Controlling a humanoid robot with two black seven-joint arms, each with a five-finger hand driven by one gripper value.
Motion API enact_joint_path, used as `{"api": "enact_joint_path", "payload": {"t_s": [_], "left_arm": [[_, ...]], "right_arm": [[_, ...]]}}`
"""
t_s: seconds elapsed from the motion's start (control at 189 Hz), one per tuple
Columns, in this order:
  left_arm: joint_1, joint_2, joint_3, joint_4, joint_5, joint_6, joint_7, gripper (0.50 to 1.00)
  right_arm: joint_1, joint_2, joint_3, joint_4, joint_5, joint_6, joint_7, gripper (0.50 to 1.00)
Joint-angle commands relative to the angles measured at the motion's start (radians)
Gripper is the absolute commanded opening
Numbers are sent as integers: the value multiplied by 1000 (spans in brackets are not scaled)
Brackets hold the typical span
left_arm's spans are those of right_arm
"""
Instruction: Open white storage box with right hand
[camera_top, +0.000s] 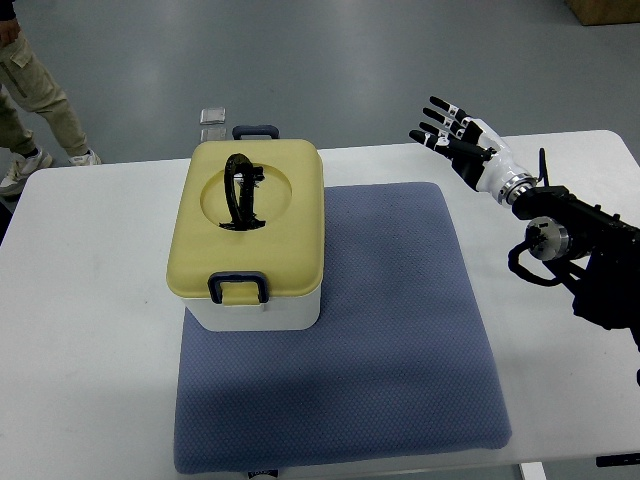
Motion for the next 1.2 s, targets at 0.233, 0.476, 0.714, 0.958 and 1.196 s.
{"api": "enact_joint_path", "payload": {"t_s": [0.233, 0.476, 0.714, 0.958, 1.196], "left_arm": [[0, 0, 0, 3, -1, 0, 0, 1000], [0, 0, 0, 3, -1, 0, 0, 1000], [0, 0, 0, 3, -1, 0, 0, 1000], [0, 0, 2, 4, 1, 0, 0, 1000], [0, 0, 2, 4, 1, 0, 0, 1000]], "right_arm": [[19, -8, -1, 2, -61, 12, 1, 919], [42, -11, -2, 3, -150, 38, 3, 919], [99, -26, -1, 14, -339, 51, 11, 917], [218, -26, -2, 20, -532, 72, 15, 915], [317, -26, -21, 123, -788, 75, 31, 913]]}}
